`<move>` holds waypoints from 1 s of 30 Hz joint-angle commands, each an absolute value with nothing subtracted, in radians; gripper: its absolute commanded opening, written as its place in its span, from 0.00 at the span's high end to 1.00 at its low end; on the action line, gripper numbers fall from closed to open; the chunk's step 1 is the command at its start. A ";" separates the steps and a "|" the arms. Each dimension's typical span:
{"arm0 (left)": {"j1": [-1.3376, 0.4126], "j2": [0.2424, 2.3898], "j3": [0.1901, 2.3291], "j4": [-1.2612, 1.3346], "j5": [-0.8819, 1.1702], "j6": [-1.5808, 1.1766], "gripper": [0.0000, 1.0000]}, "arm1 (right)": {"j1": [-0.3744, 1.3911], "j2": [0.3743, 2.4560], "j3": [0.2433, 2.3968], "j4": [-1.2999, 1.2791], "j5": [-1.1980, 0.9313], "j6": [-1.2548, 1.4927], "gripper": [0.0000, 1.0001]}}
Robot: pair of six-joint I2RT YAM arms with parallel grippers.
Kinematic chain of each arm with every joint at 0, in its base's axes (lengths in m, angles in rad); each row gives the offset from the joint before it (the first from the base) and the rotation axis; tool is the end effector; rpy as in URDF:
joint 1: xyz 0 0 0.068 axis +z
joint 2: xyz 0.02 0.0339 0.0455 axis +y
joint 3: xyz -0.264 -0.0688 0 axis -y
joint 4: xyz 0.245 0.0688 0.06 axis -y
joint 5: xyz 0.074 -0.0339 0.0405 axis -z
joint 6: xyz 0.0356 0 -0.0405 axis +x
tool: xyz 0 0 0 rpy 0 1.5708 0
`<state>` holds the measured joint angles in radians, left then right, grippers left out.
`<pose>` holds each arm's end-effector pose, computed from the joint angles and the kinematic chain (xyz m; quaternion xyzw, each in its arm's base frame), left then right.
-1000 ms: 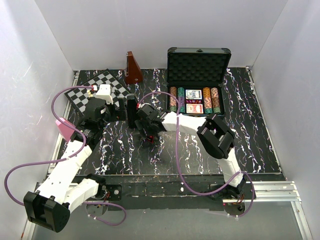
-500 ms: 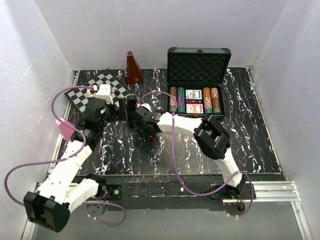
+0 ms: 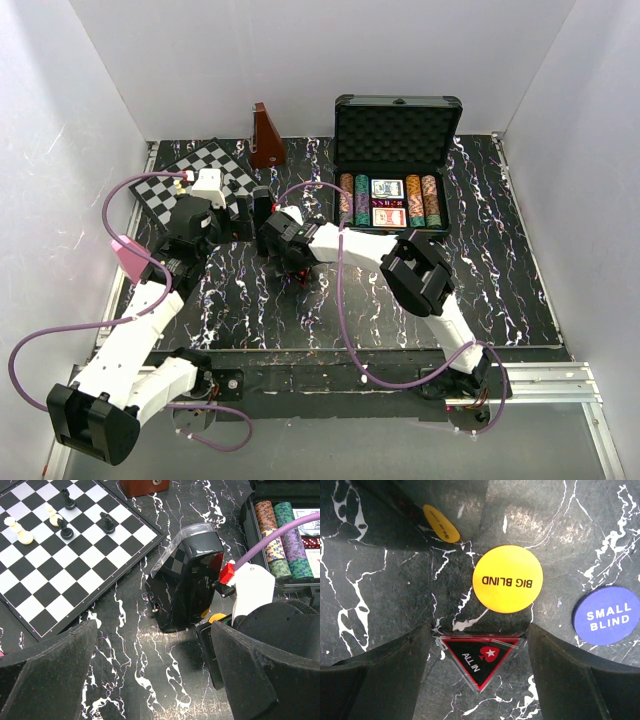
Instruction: Pack up texas hold em set
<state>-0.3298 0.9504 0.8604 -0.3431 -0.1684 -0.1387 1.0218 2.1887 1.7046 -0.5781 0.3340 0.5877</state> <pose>0.2053 -0.0640 0.3203 0.0350 0.8400 -0.0557 0.5385 0.2553 0.3950 0.1738 -0.1647 0.9410 0.0672 0.2879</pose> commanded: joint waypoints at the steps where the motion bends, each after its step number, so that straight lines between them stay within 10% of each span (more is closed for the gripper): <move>1: -0.331 0.919 0.864 -0.333 -0.166 -0.140 0.02 | 1.026 2.220 1.756 -0.601 0.357 0.604 0.17; 30: -0.331 0.922 0.864 -0.334 -0.166 -0.141 0.02 | 1.043 2.054 1.635 -0.561 0.455 0.598 0.44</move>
